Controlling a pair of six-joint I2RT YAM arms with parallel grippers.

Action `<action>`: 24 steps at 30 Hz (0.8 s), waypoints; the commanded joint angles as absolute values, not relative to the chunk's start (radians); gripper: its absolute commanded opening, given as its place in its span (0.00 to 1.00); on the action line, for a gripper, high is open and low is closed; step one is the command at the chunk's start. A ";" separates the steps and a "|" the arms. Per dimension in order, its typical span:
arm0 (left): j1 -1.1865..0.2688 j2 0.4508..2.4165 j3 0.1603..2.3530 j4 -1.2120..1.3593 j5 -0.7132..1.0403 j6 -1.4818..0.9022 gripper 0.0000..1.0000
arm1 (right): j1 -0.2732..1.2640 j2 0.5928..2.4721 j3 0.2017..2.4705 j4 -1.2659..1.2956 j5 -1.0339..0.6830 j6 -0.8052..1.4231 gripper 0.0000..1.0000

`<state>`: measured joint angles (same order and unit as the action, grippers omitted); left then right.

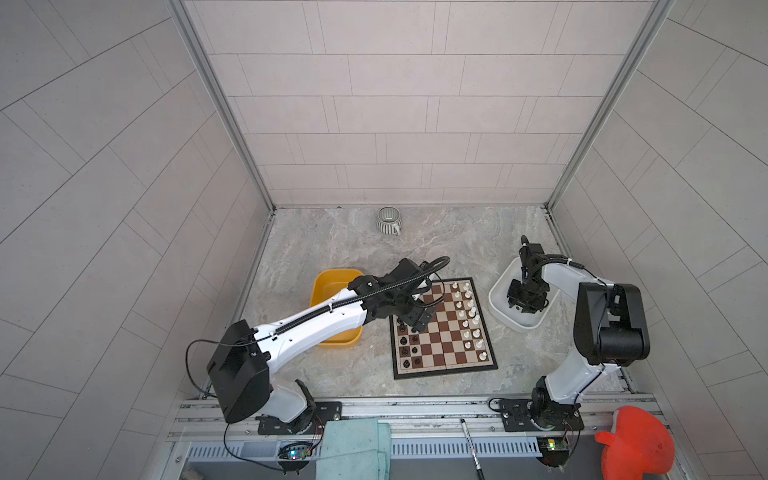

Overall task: Set up the chess pieces on the board
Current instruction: 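Grasp the last white pawn in the white tray with the right gripper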

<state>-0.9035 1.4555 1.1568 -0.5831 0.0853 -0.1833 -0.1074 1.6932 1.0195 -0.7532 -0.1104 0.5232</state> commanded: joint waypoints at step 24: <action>-0.843 1.462 1.180 -0.584 0.134 -0.216 1.00 | -0.126 1.639 1.011 -0.698 -0.097 0.484 0.05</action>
